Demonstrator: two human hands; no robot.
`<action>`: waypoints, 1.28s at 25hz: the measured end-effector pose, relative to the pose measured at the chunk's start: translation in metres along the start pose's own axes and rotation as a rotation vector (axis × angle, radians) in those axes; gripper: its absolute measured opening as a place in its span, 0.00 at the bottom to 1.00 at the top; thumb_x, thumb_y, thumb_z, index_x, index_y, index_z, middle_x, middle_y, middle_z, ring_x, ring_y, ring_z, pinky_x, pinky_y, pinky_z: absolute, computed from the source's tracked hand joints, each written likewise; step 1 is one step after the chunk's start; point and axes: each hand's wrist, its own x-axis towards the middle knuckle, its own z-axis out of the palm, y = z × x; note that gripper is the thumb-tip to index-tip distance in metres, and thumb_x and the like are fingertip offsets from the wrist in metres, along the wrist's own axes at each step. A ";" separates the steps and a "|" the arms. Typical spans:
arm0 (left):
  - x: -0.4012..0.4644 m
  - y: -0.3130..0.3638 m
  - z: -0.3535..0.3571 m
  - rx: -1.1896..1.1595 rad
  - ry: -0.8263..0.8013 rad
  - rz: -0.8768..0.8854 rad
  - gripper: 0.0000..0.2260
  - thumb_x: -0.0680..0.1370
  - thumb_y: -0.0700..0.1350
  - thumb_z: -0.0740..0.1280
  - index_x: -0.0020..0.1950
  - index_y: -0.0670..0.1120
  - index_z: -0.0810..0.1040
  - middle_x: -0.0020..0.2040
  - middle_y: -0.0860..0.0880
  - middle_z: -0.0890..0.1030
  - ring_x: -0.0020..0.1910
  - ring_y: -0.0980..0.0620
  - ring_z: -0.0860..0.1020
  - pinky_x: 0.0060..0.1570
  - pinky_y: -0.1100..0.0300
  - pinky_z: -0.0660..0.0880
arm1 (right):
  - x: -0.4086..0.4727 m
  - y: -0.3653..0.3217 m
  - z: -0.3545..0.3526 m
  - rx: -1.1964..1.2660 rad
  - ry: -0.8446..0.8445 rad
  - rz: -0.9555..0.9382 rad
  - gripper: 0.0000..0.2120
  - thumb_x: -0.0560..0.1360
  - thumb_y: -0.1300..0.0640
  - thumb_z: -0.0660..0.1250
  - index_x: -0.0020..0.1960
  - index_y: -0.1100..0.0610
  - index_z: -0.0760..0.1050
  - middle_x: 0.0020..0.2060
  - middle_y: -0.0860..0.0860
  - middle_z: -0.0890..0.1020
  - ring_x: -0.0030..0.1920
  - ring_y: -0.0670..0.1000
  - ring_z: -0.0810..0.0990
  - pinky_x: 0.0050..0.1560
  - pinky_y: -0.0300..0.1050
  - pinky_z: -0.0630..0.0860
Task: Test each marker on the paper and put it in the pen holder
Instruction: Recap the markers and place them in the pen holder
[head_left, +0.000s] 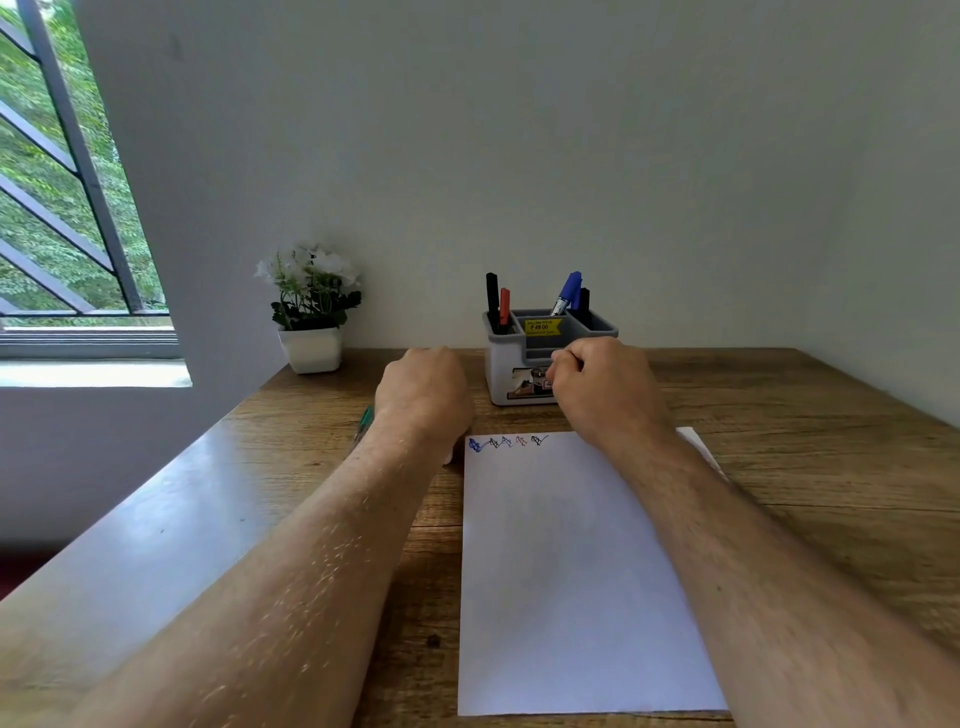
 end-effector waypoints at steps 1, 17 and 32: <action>0.001 0.000 -0.001 -0.033 0.006 -0.013 0.04 0.78 0.42 0.69 0.51 0.43 0.77 0.52 0.41 0.81 0.50 0.42 0.80 0.49 0.50 0.79 | 0.000 0.000 0.000 -0.002 0.001 -0.002 0.15 0.82 0.54 0.59 0.47 0.58 0.82 0.40 0.53 0.84 0.38 0.48 0.80 0.31 0.36 0.69; -0.014 0.020 -0.017 -0.732 0.509 0.224 0.17 0.76 0.50 0.71 0.64 0.49 0.81 0.42 0.54 0.83 0.40 0.56 0.82 0.49 0.56 0.81 | -0.003 -0.008 -0.002 0.227 0.072 -0.124 0.15 0.83 0.48 0.57 0.57 0.53 0.80 0.38 0.46 0.83 0.37 0.44 0.81 0.38 0.41 0.80; -0.021 0.033 -0.004 -0.945 0.417 0.426 0.16 0.76 0.37 0.71 0.62 0.49 0.82 0.40 0.64 0.79 0.39 0.72 0.79 0.40 0.79 0.72 | -0.005 -0.026 -0.013 0.826 -0.023 0.064 0.12 0.83 0.51 0.59 0.55 0.57 0.77 0.40 0.53 0.85 0.37 0.56 0.84 0.34 0.51 0.83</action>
